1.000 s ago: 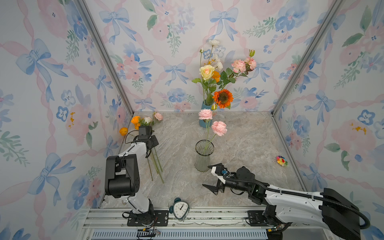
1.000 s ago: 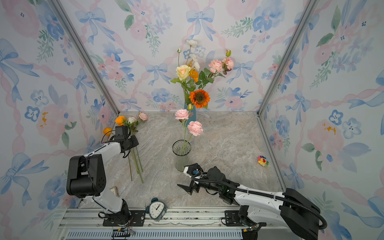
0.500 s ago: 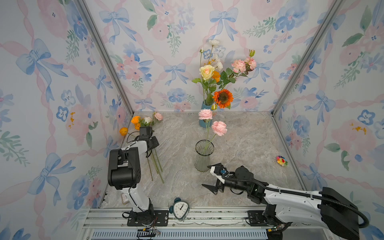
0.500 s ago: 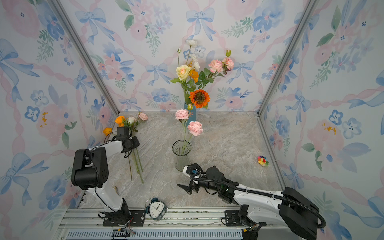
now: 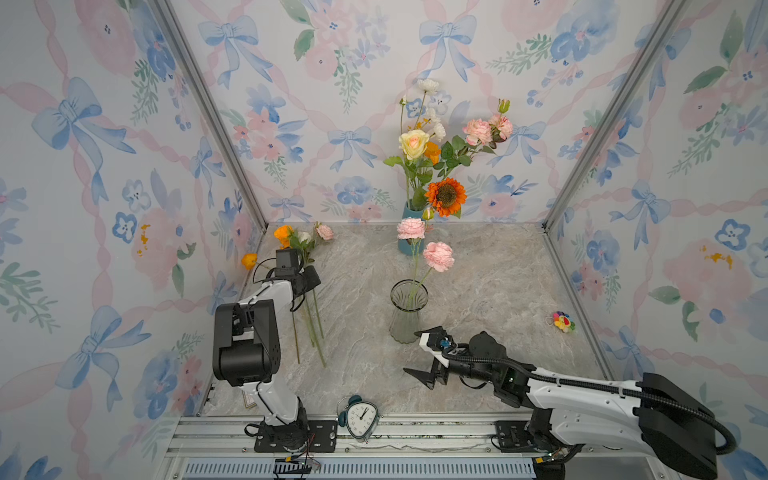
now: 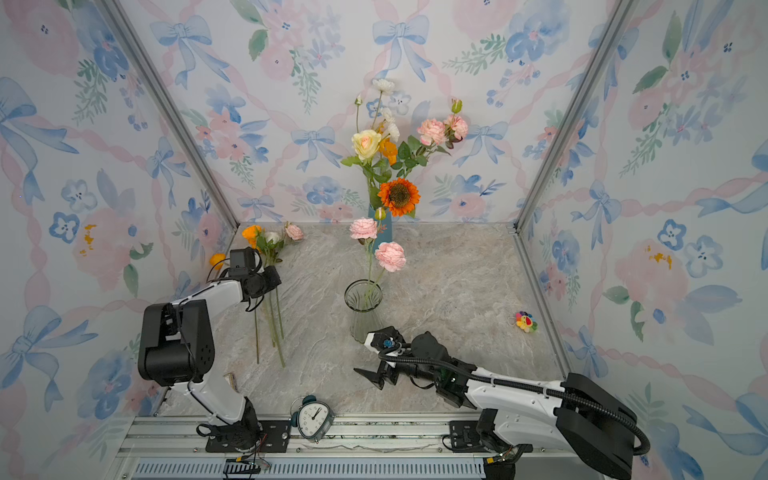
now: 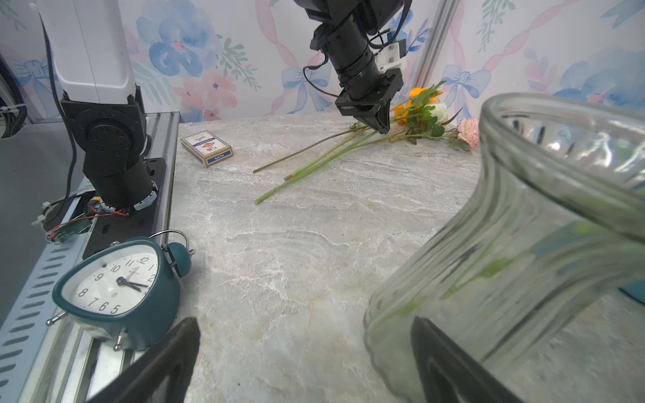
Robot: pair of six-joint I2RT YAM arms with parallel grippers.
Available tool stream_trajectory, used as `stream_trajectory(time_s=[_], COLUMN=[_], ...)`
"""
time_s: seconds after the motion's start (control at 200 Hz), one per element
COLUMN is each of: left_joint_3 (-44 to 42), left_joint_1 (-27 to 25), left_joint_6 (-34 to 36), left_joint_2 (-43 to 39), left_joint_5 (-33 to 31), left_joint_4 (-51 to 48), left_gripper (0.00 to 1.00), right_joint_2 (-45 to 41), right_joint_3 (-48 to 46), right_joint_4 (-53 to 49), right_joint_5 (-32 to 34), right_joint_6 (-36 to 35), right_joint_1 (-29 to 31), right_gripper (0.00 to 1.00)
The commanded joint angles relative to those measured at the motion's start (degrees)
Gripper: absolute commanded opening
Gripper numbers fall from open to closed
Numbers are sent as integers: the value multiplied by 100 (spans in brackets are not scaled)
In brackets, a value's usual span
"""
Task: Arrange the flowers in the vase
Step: 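Close the left gripper on an orange rose stem and lift it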
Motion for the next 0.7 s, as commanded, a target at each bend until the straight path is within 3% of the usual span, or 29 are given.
stream_trajectory(time_s=[0.0,0.265,0.695], left_joint_3=[46,-338,-738], left_joint_1=[59,243,264], left_joint_6=[-87,-205,-197], left_joint_2=[-530,-1242,-1882], left_joint_5=[486,1519,2256], left_joint_4=[238,1119,1984], left_gripper=[0,0,0], right_joint_2=[38,78,108], right_joint_3=[170,161,179], right_joint_4=[-12,28,30], right_joint_5=[53,52,32], right_joint_6=[-69,-58,-44], right_joint_1=[-5,-62,-107], right_gripper=[97,97,97])
